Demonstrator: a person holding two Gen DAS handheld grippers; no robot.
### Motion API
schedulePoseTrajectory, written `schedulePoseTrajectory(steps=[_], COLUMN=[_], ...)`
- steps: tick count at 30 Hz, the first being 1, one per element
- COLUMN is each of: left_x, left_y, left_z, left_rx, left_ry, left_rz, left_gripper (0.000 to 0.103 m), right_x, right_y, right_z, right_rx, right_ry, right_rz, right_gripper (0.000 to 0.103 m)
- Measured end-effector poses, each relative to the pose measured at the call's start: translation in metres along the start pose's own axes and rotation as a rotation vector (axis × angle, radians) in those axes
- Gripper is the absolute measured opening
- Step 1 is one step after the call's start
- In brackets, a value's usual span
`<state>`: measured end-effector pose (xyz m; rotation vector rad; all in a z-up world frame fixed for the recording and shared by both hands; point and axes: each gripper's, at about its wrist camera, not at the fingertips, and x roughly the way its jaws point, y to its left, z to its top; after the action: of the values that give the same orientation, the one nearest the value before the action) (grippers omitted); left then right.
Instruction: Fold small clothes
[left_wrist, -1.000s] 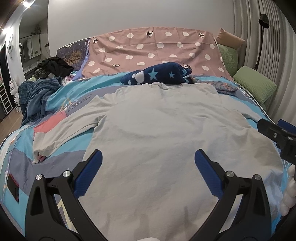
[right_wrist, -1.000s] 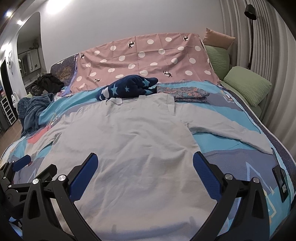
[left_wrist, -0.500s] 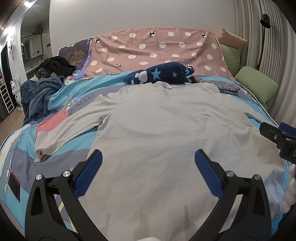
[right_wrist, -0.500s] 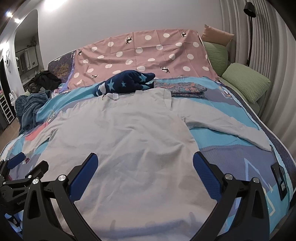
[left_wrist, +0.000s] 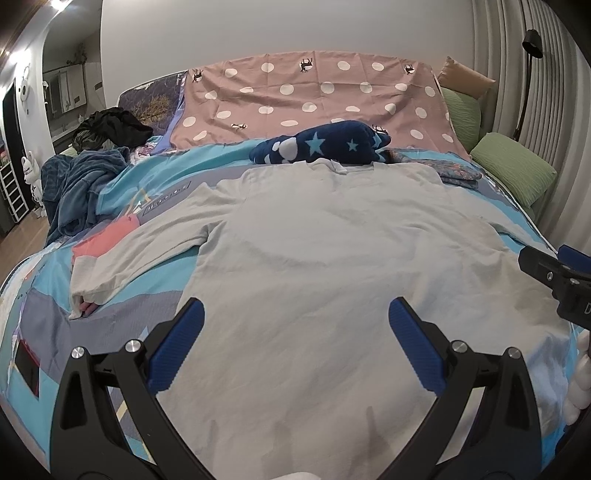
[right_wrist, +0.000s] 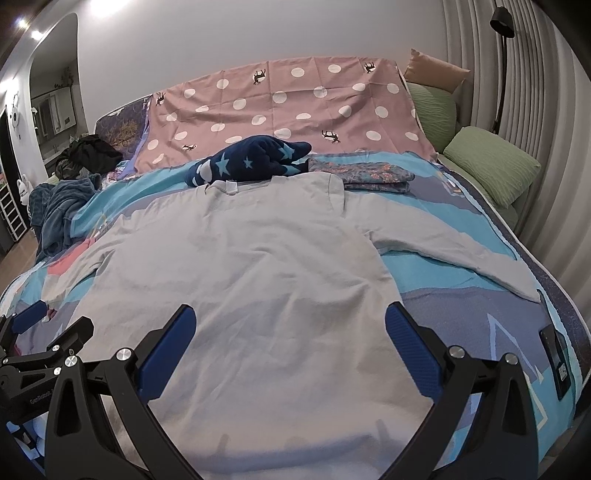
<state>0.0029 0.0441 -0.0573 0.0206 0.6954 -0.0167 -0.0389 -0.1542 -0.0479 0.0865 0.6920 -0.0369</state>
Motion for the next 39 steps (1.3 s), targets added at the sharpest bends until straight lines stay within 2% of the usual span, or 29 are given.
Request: schedulePoseTrajectory(steps=[8,24,27,29,32,39], left_x=[0.005,0.006,0.007,0.008,0.009,0.015], left_y=[0.005,0.005,0.004,0.004,0.005,0.009], left_z=[-0.006,-0.007,-0.007,-0.008,-0.009,-0.009], left_rx=[-0.023,-0.03,-0.031,-0.032,-0.039,-0.057], left_ry=[0.026,0.03,0.034,0.037,0.043,0.053], left_rz=[-0.004,-0.001,-0.008,-0.017,-0.04,-0.041], left_gripper=[0.101,0.101,0.101,0.101,0.101,0.101], right_x=[0.001,0.0,0.001,0.003,0.007,0.009], right_y=[0.004,0.007,0.007,0.004,0.002,0.007], right_z=[-0.003,-0.007,-0.007,-0.008,-0.009,-0.009], right_rx=[-0.003,-0.016,-0.017,-0.007,0.004,-0.014], right_ry=[0.003,0.004,0.004,0.018,0.042,0.037], right_rz=[0.007,0.015,0.035,0.084,0.137,0.124], right_gripper=[0.102,0.101,0.093,0.081,0.069,0.068])
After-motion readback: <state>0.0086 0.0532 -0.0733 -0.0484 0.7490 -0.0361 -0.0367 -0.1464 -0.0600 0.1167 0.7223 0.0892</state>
